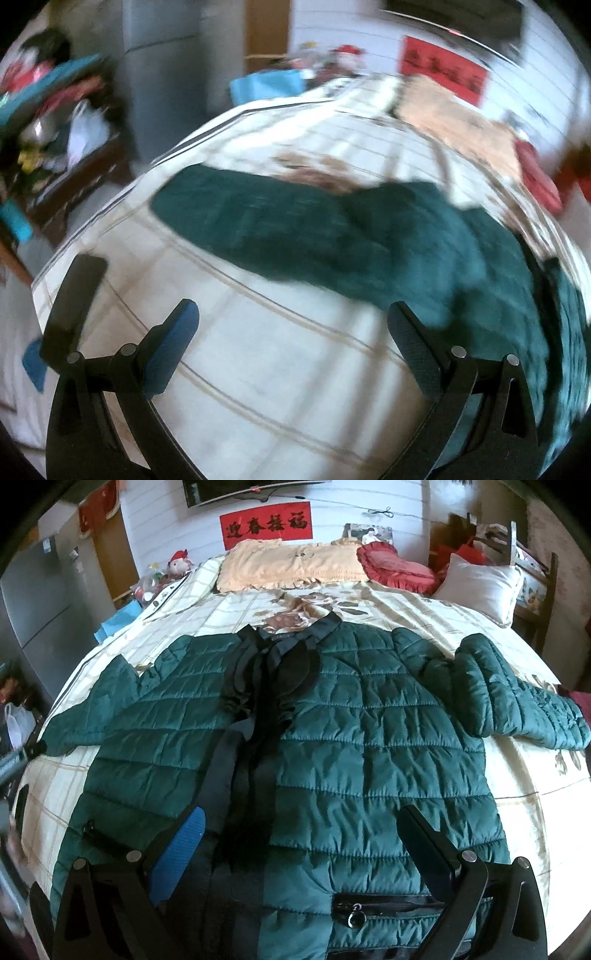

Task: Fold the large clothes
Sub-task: 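Move the left gripper to the sleeve beside it and grasp its cuff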

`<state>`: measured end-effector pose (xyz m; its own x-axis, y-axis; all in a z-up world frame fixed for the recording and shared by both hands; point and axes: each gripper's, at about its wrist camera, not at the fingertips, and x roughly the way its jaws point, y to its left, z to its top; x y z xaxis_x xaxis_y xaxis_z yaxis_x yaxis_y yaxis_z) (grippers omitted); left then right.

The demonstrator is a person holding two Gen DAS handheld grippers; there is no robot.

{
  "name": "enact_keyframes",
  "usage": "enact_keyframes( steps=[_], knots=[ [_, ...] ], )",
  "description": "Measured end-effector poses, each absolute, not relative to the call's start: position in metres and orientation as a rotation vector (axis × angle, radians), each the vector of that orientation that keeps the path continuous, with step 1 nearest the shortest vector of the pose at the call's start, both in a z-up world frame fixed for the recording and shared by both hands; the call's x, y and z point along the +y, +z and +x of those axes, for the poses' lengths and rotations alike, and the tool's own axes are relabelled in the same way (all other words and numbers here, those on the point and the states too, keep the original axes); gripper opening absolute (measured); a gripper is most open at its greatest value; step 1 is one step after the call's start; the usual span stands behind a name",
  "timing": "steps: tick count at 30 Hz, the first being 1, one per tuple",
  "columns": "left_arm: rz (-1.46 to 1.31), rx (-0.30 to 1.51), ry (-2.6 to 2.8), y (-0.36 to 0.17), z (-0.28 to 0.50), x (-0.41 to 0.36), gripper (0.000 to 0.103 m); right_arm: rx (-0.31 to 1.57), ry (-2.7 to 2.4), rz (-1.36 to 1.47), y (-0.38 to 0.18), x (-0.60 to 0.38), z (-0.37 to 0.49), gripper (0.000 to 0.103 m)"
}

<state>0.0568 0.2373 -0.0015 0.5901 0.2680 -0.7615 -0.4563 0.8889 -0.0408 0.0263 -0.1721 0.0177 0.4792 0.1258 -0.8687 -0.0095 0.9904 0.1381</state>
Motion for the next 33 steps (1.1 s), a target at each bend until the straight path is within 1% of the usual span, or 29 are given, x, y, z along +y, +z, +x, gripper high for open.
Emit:
enact_keyframes(
  steps=[6,10,17,20,22,23,24,25,26,28,30,31,32,33],
  knots=[
    [-0.367,0.839,0.559,-0.024,0.080,0.322,0.102,1.091,0.084,0.098,0.014,-0.167,0.029,0.103],
    [-0.420,0.840,0.613,-0.043,0.101,0.359,0.102,1.110,0.084,0.086,0.011,-0.164,0.032,0.103],
    [-0.467,0.845,0.675,-0.061,0.127,0.397,0.102,1.120,0.094,0.075,0.010,-0.157,0.037,0.103],
    [-0.490,0.855,0.661,-0.069,0.137,0.406,0.099,1.124,0.098,0.068,0.009,-0.154,0.040,0.103],
    [-0.523,0.849,0.626,-0.073,0.142,0.410,0.098,1.130,0.099,0.065,0.007,-0.152,0.042,0.103],
    [-0.540,0.844,0.611,-0.075,0.143,0.412,0.095,1.132,0.099,0.065,0.006,-0.152,0.043,0.103],
    [-0.569,0.839,0.587,-0.077,0.144,0.414,0.085,1.138,0.099,0.066,0.005,-0.151,0.044,0.103],
    [-0.566,0.826,0.591,-0.076,0.146,0.414,0.085,1.142,0.099,0.067,0.004,-0.151,0.044,0.103],
    [-0.576,0.812,0.576,-0.076,0.147,0.416,0.075,1.145,0.100,0.069,0.003,-0.151,0.044,0.103],
    [-0.588,0.802,0.568,-0.076,0.148,0.418,0.063,1.151,0.102,0.071,0.001,-0.150,0.045,0.103],
    [-0.604,0.796,0.564,-0.076,0.150,0.421,0.032,1.155,0.104,0.072,0.000,-0.150,0.045,0.103],
    [-0.627,0.790,0.547,-0.075,0.148,0.424,0.024,1.156,0.105,0.073,0.000,-0.150,0.045,0.103],
    [-0.662,0.782,0.523,-0.074,0.146,0.427,0.018,1.156,0.105,0.074,0.000,-0.151,0.045,0.103],
    [-0.711,0.759,0.496,-0.071,0.140,0.431,0.015,1.156,0.105,0.075,0.000,-0.151,0.045,0.103]
  ],
)
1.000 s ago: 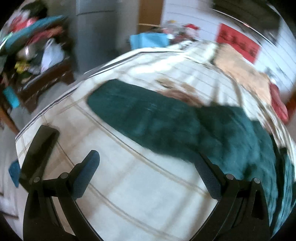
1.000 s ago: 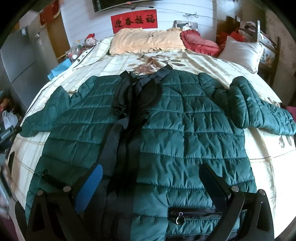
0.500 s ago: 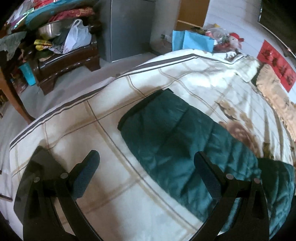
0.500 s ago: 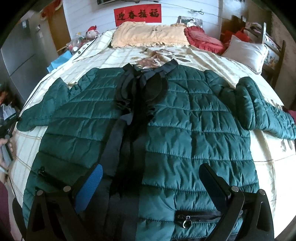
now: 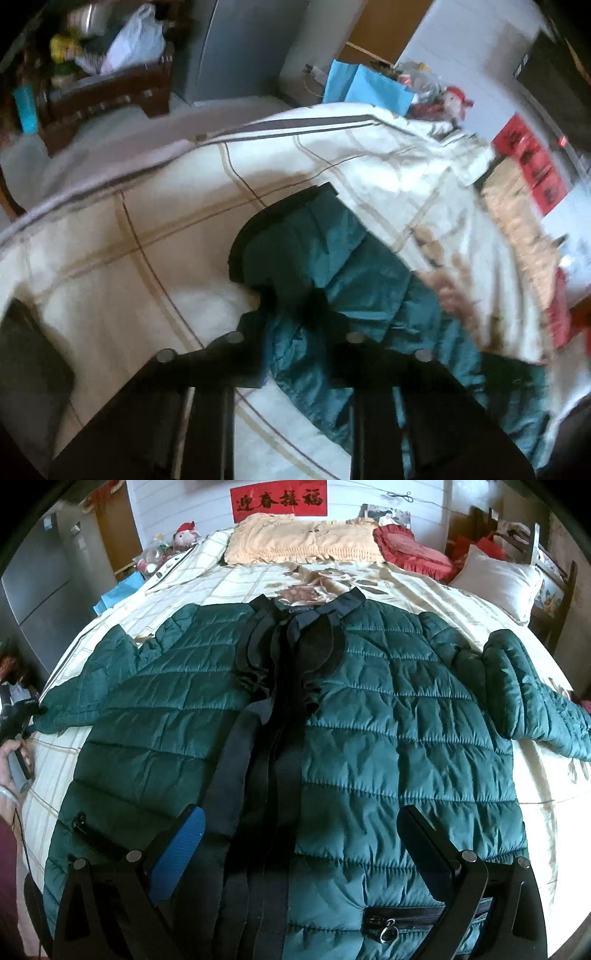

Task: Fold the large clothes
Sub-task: 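Move the left gripper to the sleeve beside it and grasp its cuff, then lift the sleeve with the left gripper and fold it across the jacket body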

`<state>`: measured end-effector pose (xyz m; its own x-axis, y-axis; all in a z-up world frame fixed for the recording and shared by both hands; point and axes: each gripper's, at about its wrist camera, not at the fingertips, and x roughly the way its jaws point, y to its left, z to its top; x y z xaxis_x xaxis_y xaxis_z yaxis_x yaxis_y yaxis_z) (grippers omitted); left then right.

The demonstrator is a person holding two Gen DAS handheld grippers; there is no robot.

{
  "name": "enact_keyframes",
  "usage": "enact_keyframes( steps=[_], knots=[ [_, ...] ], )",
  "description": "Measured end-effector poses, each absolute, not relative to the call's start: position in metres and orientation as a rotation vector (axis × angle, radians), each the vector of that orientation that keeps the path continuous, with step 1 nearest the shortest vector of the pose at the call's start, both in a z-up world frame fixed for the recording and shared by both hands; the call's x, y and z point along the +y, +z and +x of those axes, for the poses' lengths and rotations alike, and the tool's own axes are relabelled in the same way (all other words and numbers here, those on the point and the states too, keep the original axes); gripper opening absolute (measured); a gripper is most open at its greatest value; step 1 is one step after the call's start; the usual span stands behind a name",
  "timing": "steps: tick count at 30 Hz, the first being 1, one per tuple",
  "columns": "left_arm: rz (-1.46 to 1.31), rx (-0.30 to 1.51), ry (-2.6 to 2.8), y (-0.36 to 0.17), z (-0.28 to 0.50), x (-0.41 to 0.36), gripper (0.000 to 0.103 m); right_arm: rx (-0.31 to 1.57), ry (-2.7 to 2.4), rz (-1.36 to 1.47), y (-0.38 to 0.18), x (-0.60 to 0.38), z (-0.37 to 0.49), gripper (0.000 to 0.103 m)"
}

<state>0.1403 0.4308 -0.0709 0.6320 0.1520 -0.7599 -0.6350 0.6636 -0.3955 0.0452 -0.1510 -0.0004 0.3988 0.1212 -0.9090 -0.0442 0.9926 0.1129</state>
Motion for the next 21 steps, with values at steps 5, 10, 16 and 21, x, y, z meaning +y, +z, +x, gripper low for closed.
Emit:
enact_keyframes(
  steps=[5,10,16,21],
  knots=[
    [-0.686,0.694,0.437,-0.041,0.119,0.416,0.012,1.148,0.108,0.087,0.000,-0.153,0.045,0.103],
    [-0.626,0.633,0.319,0.000,0.098,0.378,0.011,1.146,0.123,0.111,0.001,-0.155,0.043,0.103],
    [-0.556,0.609,0.199,0.035,0.087,0.318,0.010,1.133,0.131,0.129,0.004,-0.159,0.039,0.103],
    [-0.500,0.608,0.097,0.053,0.085,0.266,0.009,1.119,0.122,0.141,0.008,-0.168,0.034,0.103]
  ],
)
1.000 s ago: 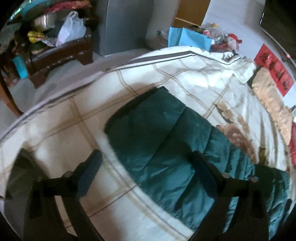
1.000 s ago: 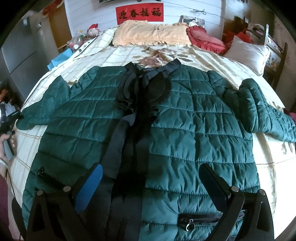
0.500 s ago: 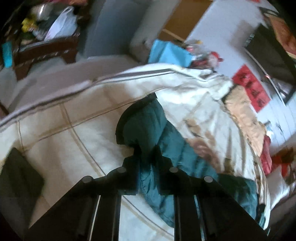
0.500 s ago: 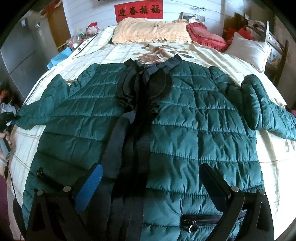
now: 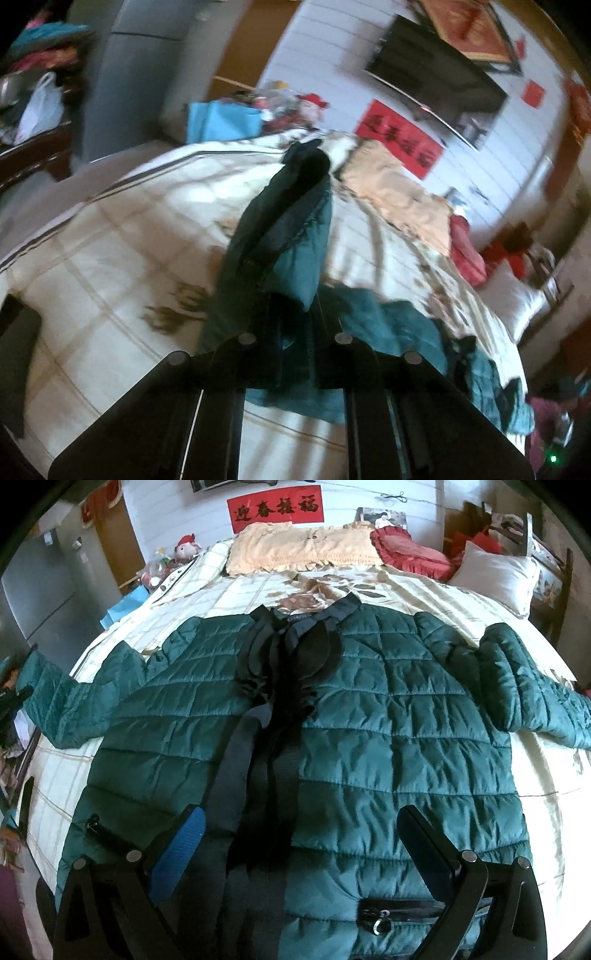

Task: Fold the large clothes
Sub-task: 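Lift the sleeve with the left gripper and fold it across the jacket body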

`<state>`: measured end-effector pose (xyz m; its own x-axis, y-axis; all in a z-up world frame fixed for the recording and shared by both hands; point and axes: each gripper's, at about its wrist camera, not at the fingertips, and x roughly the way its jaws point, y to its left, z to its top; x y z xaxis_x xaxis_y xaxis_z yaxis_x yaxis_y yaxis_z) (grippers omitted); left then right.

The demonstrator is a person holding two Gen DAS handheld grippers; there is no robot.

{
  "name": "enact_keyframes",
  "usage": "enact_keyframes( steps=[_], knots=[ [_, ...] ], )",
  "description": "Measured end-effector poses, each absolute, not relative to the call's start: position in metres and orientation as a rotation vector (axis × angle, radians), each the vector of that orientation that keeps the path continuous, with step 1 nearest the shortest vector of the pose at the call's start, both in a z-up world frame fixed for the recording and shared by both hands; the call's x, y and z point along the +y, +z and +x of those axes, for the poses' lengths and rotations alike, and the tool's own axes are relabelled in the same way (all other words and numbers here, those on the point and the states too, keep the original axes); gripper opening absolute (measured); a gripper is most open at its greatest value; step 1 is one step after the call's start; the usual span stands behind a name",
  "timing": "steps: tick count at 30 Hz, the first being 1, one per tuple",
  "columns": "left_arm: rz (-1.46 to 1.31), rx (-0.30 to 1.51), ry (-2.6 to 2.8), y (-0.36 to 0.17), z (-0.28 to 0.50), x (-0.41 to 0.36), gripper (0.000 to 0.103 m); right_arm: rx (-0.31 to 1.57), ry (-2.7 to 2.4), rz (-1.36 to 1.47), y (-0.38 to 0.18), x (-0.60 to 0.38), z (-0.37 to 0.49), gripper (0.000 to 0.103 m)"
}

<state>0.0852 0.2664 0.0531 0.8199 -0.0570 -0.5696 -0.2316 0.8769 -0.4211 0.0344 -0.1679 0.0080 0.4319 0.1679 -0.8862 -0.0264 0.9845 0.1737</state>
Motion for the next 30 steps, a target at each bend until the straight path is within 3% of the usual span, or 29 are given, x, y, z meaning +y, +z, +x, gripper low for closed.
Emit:
enact_keyframes(
  steps=[11,30],
  knots=[
    [-0.411,0.651,-0.120,0.075,0.092,0.151,0.009,1.102,0.110,0.194,0.010,-0.186,0.030,0.103],
    [-0.283,0.773,-0.306,0.052,0.112,0.001,0.009,1.099,0.077,0.253,0.007,-0.219,0.022,0.103]
  ],
)
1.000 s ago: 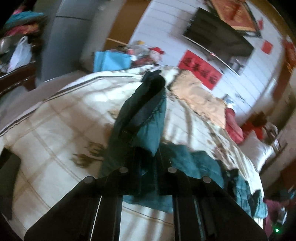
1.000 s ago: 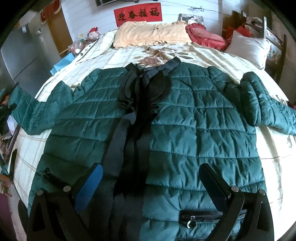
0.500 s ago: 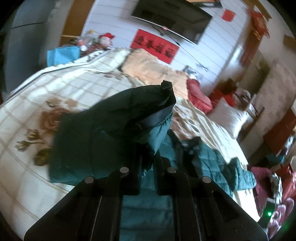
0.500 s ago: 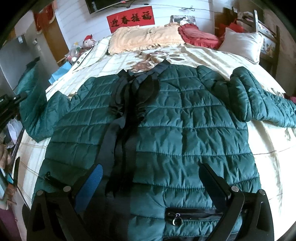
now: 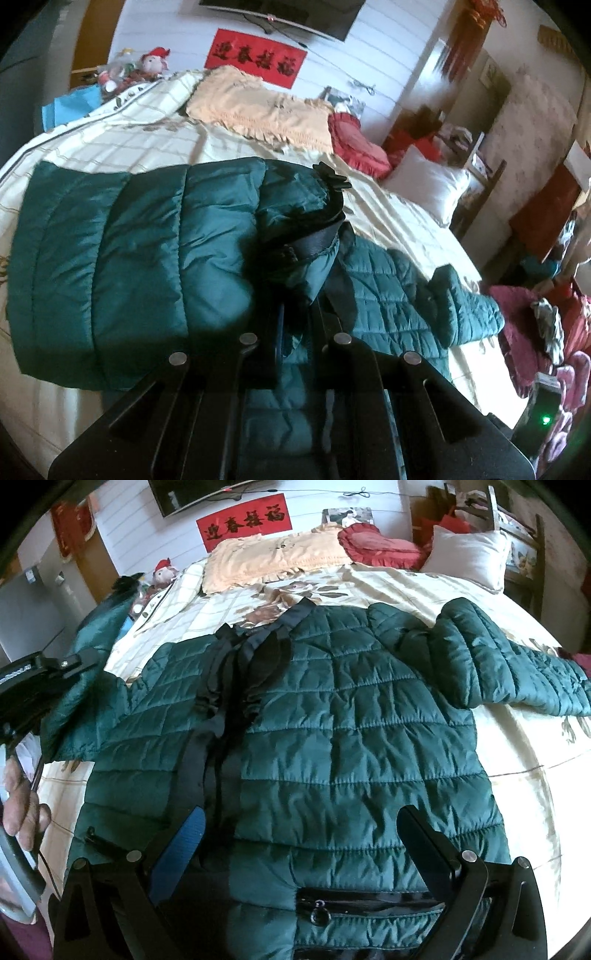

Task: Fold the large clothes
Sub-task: 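Lift the sleeve with the left gripper and fold it across the jacket body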

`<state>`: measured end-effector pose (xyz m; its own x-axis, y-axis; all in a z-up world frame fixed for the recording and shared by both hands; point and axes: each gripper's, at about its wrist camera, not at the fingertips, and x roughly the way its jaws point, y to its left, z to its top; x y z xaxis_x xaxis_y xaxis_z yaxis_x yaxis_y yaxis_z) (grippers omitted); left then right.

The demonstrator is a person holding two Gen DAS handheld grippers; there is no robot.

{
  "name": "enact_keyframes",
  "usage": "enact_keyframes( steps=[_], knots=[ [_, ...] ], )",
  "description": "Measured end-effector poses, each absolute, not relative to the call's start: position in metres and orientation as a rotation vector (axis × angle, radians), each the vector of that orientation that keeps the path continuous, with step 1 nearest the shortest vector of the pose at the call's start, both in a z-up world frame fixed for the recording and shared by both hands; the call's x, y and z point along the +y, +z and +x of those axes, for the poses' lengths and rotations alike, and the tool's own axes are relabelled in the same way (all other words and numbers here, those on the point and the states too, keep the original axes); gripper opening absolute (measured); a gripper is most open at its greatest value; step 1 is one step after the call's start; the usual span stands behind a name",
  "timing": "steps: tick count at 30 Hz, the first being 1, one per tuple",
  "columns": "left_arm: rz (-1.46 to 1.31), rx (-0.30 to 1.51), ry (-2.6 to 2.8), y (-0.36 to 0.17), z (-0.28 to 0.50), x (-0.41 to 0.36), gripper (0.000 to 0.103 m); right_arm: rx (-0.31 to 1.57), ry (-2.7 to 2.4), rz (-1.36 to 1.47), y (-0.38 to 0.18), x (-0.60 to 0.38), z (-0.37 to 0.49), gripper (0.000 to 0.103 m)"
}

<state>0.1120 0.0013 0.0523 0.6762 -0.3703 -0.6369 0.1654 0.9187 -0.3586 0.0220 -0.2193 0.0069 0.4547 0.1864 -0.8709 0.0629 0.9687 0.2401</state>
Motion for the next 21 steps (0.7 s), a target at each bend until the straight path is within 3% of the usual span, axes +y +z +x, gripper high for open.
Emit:
enact_keyframes(
  steps=[21],
  knots=[
    [-0.165,0.952,-0.340,-0.025,0.124,-0.072,0.009,1.133,0.017,0.277,-0.010,-0.246,0.025,0.103]
  ],
)
